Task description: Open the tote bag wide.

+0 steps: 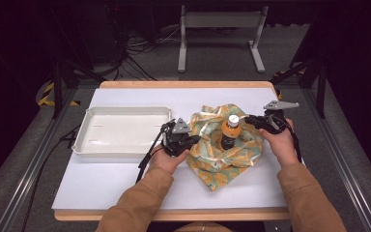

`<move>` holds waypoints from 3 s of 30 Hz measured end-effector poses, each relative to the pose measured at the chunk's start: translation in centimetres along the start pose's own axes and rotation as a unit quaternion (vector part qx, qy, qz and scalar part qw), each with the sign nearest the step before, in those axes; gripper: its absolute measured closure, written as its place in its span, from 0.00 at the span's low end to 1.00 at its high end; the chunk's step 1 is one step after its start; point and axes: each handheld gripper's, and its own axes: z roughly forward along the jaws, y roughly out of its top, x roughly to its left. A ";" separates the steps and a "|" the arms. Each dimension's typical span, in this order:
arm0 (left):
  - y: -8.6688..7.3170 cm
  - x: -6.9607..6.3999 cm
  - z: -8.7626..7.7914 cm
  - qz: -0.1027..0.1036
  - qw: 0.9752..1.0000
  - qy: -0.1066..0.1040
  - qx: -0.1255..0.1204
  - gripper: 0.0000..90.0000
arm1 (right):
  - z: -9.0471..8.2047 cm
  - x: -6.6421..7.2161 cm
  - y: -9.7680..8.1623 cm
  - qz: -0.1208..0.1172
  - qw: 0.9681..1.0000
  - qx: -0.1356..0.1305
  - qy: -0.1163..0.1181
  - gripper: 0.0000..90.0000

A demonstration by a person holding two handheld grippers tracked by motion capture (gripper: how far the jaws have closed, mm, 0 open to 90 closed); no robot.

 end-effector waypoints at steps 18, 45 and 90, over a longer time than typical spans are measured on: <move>-1.0 0.6 1.4 -0.021 0.998 0.012 0.051 0.99 | 1.5 -0.5 -1.9 0.018 0.998 0.065 -0.002 0.87; 0.0 -3.0 -3.9 0.014 0.997 -0.050 -0.059 0.70 | -7.7 6.5 -1.7 -0.048 0.996 -0.047 0.063 0.59; -0.8 -2.9 -1.9 0.002 0.995 -0.085 -0.050 0.58 | -7.9 8.1 -5.6 -0.059 0.995 -0.042 0.064 0.38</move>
